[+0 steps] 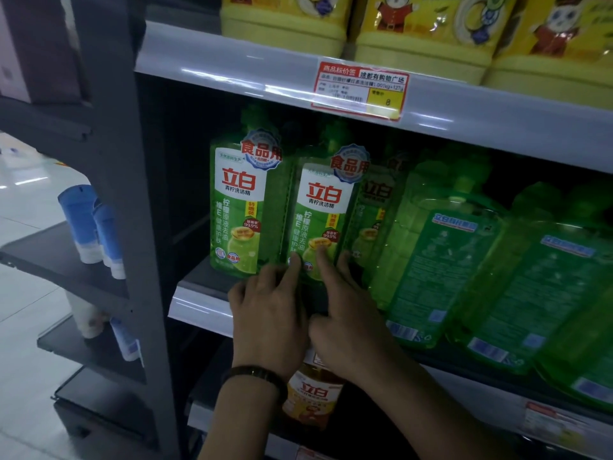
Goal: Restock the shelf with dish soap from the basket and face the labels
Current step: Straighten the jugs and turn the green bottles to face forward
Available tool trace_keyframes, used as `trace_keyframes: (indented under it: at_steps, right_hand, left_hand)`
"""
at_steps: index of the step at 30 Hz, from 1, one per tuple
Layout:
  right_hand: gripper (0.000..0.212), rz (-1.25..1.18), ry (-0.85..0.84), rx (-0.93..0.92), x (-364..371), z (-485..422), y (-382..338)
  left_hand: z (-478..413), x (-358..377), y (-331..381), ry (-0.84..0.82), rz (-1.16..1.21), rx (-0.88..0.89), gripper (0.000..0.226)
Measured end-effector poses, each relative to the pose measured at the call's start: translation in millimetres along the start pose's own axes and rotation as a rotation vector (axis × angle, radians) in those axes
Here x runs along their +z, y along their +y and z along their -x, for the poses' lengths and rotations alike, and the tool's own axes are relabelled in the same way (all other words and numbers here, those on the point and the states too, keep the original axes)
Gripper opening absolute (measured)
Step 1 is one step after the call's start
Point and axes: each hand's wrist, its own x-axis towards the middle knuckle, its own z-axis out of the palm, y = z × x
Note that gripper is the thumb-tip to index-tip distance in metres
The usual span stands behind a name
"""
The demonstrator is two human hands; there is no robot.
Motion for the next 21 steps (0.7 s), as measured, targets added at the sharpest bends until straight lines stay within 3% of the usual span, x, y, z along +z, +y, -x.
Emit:
trace_keyframes:
  at_steps: [5,8,10,12,14,16,21]
  right_hand:
    - [0.075,-0.023,0.094,-0.097,-1,21,-2]
    - [0.053,-0.047,0.413,-0.223,-5,56,12]
    - [0.053,-0.088,0.695,-0.205,-9,79,26]
    - [0.064,-0.167,0.871,-0.100,-18,91,40]
    - [0.075,-0.246,0.851,-0.042,-28,89,49]
    - [0.083,-0.377,0.711,-0.023,-35,82,53]
    - [0.077,-0.527,0.640,-0.009,-37,76,68]
  left_hand:
    - [3,-11,11,0.020,0.136,-0.053,0.050]
    - [11,-21,33,0.038,0.283,-0.018,0.041]
    - [17,-22,53,-0.010,0.399,0.030,0.043]
    - [23,-15,73,-0.072,0.471,0.056,0.055]
    - [29,-6,89,-0.145,0.528,0.062,0.070]
    - [34,-1,98,-0.201,0.566,0.066,0.080]
    - [40,-5,108,-0.201,0.510,0.052,0.087]
